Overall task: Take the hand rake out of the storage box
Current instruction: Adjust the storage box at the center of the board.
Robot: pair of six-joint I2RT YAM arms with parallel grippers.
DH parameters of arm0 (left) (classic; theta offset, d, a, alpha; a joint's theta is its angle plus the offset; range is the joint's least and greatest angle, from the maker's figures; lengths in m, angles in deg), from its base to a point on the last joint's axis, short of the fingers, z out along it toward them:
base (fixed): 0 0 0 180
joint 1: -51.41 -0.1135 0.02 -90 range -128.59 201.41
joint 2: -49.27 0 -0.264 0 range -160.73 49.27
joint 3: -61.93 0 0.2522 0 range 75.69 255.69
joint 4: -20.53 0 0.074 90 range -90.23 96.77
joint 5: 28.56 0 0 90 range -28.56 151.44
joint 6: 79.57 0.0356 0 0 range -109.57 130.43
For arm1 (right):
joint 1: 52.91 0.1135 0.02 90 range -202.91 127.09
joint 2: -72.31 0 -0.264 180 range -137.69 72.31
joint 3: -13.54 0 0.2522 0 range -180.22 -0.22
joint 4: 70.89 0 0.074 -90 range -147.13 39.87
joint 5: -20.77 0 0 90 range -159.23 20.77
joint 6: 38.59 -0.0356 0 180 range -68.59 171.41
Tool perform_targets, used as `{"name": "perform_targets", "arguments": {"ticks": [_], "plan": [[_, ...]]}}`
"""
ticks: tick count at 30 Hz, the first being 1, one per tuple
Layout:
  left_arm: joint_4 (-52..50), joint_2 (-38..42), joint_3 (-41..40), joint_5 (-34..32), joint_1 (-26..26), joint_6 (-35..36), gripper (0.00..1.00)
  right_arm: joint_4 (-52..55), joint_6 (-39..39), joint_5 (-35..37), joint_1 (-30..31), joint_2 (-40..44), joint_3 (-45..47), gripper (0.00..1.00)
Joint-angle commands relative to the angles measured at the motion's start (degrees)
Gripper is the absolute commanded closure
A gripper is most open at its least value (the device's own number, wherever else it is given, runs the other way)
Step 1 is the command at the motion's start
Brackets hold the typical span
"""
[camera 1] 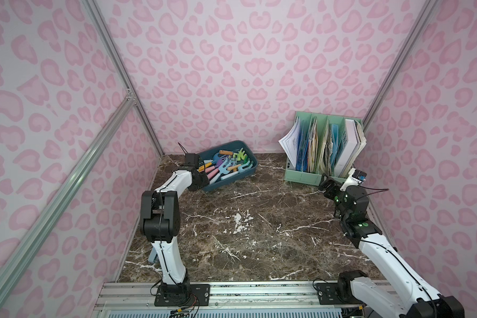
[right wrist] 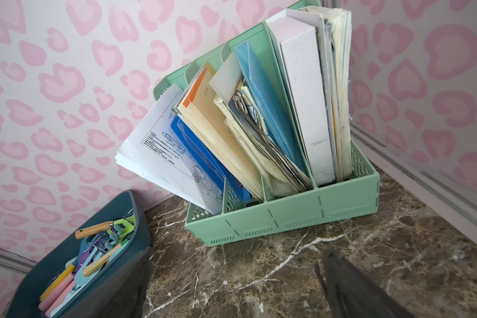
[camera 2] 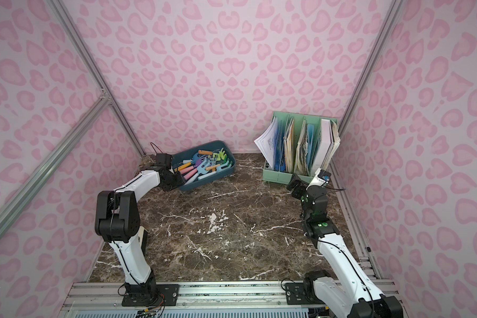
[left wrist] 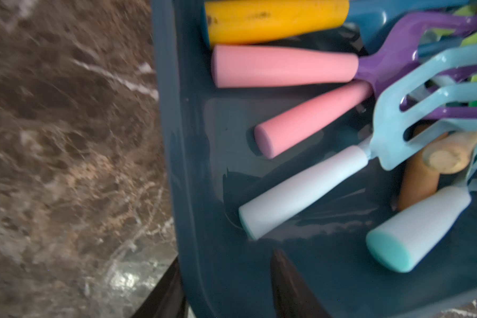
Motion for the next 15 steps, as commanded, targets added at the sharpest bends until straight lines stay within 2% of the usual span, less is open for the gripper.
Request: {"name": "perform_targets", "arguments": {"ticks": [1, 7, 15], "plan": [[-2.0, 1.6, -2.5, 2.0, 1.9, -2.0, 0.55, 0.4, -1.1, -1.8, 0.1, -0.2, -0.5, 0.01], [-2.1, 6.1, -6.5, 1.9, 8.4, -4.7, 0.56, 1.3, -1.7, -3.7, 1.0, -0.4, -0.9, 0.01], [-2.7, 8.0, -7.4, 2.4, 19.4, -7.6, 0.51, 4.3, -4.3, -3.5, 4.1, -3.1, -3.4, 0.01]]}}
